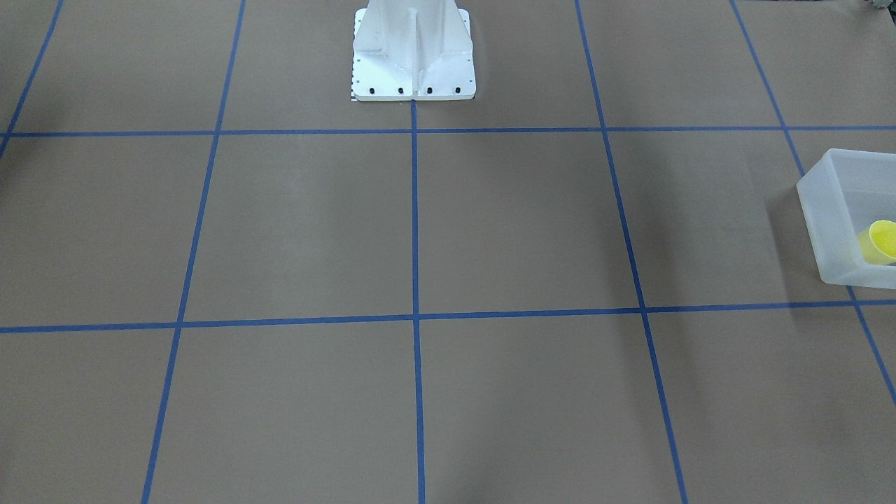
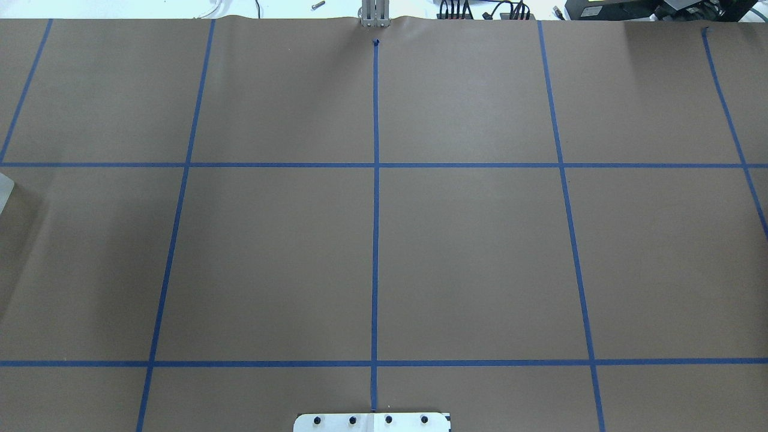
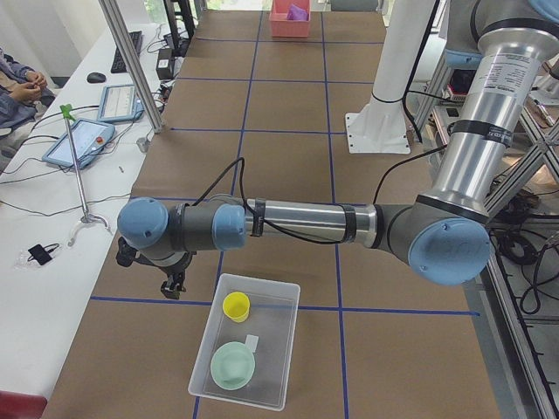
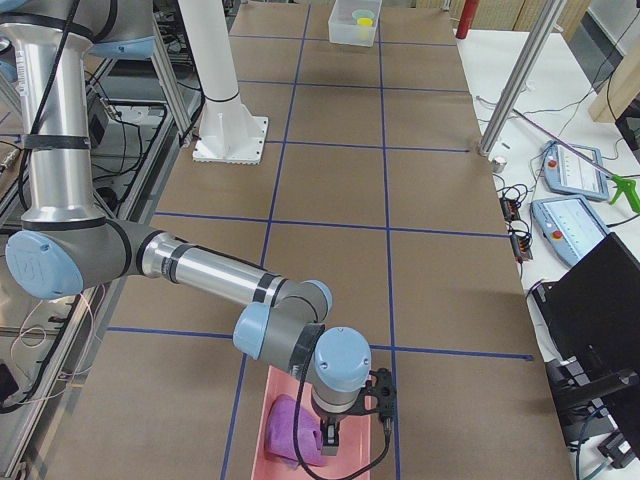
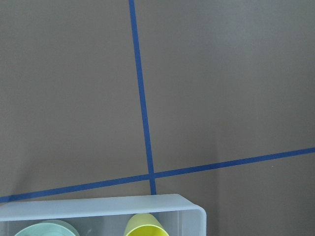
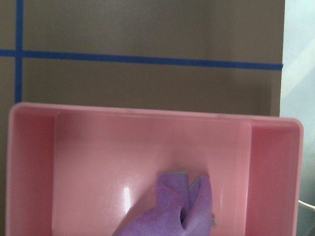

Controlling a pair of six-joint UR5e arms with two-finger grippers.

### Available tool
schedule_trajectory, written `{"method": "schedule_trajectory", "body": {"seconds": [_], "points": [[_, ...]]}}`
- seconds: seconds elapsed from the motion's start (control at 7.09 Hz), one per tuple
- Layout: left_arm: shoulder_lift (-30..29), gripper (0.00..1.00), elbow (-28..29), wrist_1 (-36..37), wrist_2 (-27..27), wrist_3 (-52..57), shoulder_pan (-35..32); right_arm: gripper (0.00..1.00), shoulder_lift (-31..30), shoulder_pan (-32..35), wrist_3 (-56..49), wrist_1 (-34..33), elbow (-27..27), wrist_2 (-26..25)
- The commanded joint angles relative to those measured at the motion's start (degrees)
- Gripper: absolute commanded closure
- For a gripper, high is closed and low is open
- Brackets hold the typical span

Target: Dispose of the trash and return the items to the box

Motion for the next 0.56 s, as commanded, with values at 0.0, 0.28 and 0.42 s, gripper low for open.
{"method": "schedule_trajectory", "body": {"seconds": [0.0,0.28,0.42], "points": [[0.5,0.01,-12.3,8.7,2.3,-2.3,1.4,0.0,0.3,-0.5,5.2,0.2,3.2,7.5],[6.2,0.01,-26.4,10.3,9.9,-10.7,8.6,0.0,-0.2,-5.1,11.2,0.2,7.9,8.2],[8.0,0.02,-26.0,10.2,10.1,-10.4,8.9,0.0,-0.2,-6.1,11.4,0.3,8.2,8.3]]}}
